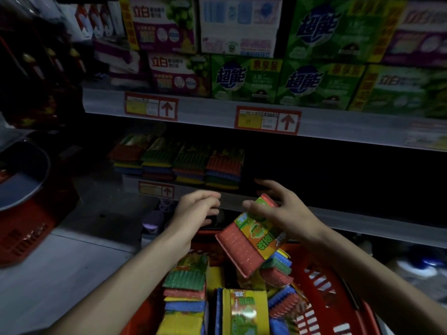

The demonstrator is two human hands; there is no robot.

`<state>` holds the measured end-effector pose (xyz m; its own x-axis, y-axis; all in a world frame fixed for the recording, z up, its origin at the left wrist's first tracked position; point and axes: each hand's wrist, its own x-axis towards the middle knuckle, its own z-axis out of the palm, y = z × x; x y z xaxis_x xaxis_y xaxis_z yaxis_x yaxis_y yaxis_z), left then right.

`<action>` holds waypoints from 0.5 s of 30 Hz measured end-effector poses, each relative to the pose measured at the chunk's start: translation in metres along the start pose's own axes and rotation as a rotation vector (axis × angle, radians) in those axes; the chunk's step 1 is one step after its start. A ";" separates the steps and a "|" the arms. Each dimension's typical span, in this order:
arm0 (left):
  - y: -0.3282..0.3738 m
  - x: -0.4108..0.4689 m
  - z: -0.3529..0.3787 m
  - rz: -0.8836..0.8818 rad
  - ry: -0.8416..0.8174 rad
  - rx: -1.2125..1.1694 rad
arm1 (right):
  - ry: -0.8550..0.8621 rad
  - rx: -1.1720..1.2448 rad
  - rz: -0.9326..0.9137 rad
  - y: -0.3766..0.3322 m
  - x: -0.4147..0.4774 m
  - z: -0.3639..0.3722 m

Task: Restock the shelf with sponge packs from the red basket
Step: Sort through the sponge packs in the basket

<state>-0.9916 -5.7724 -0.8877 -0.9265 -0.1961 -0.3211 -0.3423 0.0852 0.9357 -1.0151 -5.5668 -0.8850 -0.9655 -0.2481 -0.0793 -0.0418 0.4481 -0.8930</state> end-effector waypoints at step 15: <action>0.011 -0.061 0.042 -0.090 -0.468 -0.152 | 0.167 0.505 0.147 0.001 -0.070 -0.052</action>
<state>-0.9456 -5.7181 -0.8642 -0.8771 0.2663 -0.3997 -0.4294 -0.0617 0.9010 -0.9607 -5.5038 -0.8575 -0.9812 -0.0563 -0.1846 0.1854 -0.0103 -0.9826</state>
